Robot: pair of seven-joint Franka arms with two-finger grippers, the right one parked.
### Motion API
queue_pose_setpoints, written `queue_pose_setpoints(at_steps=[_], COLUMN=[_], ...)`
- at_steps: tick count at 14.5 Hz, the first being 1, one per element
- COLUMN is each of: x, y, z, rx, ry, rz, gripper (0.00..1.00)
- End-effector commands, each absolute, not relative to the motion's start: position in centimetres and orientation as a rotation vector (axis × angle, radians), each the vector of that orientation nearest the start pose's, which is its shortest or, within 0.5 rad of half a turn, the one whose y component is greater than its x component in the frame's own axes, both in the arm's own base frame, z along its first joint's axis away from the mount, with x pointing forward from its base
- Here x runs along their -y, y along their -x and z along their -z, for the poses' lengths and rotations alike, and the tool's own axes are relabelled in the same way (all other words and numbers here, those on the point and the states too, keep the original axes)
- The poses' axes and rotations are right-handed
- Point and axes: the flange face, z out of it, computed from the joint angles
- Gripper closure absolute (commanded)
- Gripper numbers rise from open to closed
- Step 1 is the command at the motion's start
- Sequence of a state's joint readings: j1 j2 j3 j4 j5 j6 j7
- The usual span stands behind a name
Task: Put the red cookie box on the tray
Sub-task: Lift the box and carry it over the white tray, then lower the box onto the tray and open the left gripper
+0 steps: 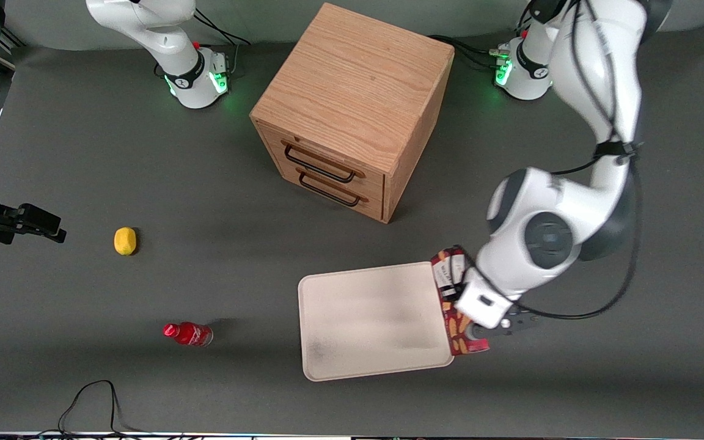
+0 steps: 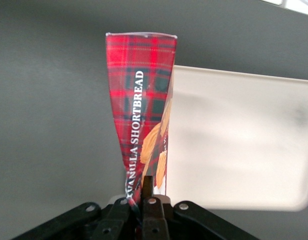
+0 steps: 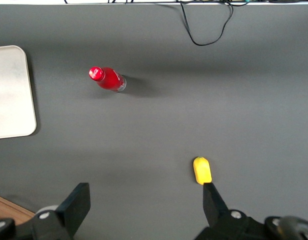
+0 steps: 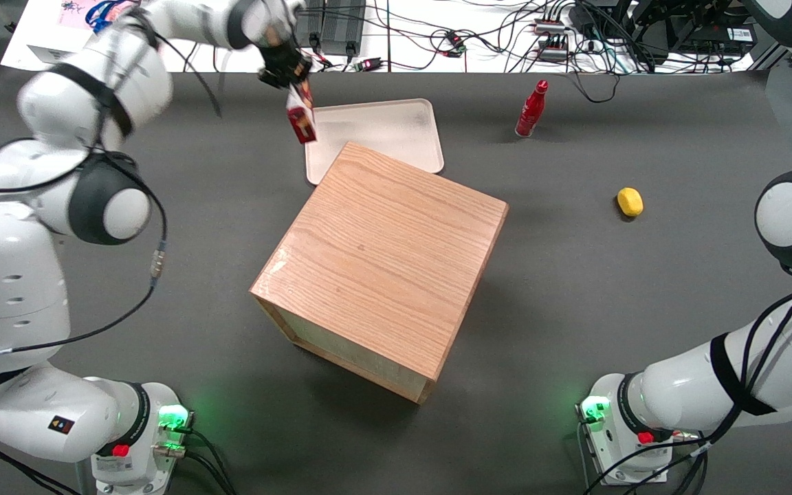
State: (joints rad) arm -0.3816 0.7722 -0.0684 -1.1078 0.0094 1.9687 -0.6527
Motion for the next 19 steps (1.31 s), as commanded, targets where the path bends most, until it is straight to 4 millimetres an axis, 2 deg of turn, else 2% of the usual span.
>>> queue_pose_setpoints(at_steps=[1, 2, 4, 6, 8, 9, 12, 15, 16, 18, 19], x=[34.4, 34.6, 34.5, 34.4, 34.4, 34.2, 34.3, 33.5, 32.5, 29.6, 28.1], y=[-70.2, -70.3, -70.6, -70.6, -70.6, -70.5, -70.6, -70.5, -70.6, -70.4, -69.7], z=[-32.0, -30.1, -27.8, -26.8, -26.7, -26.5, -26.9, -28.8, -30.1, -34.8, -37.3], rx=[0.363, 0.366, 0.340, 0.332, 0.328, 0.307, 0.290, 0.290, 0.311, 0.367, 0.365], ry=[3.156, 3.151, 3.124, 3.112, 3.110, 3.103, 3.099, 3.104, 3.102, 3.108, 3.124], rz=[0.142, 0.144, 0.182, 0.178, 0.177, 0.177, 0.221, 0.234, 0.238, 0.248, 0.212], gripper=[1.00, 1.00, 1.00, 1.00, 1.00, 0.01, 0.00, 0.00, 0.00, 0.00, 0.00])
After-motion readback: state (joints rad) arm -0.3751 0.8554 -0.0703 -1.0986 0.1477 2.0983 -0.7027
